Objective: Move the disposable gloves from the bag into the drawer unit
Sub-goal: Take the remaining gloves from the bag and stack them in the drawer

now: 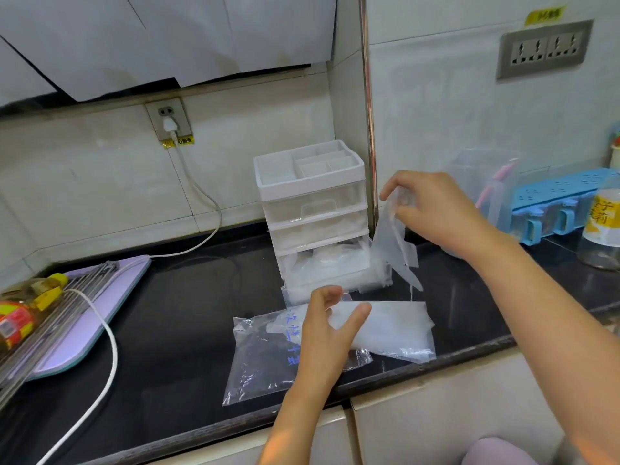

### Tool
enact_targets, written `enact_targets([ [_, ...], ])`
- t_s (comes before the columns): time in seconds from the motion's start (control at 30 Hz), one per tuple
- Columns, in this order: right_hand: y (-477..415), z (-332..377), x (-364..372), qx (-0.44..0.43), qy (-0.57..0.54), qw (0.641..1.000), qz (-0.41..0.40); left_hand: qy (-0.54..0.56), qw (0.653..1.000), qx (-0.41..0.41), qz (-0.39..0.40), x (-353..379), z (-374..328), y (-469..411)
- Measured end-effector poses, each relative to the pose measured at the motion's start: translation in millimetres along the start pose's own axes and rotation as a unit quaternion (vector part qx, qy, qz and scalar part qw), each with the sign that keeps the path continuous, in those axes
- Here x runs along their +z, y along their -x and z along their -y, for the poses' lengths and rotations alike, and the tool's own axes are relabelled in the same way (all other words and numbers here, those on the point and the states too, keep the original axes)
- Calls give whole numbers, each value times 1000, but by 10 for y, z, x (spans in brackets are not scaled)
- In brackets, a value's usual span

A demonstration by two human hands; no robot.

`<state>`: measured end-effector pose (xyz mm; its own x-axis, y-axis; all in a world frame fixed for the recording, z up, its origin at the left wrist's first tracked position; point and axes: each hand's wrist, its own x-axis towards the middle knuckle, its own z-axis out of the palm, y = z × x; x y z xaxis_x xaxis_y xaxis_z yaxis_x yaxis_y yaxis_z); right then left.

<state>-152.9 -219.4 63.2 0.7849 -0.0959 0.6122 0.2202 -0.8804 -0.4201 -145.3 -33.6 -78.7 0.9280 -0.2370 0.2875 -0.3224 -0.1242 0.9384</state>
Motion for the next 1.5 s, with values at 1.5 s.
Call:
enact_targets([
  [1.5,-727,-806,869,-113,-32,985,124,-411,887,181,111,-607,-479,-1310],
])
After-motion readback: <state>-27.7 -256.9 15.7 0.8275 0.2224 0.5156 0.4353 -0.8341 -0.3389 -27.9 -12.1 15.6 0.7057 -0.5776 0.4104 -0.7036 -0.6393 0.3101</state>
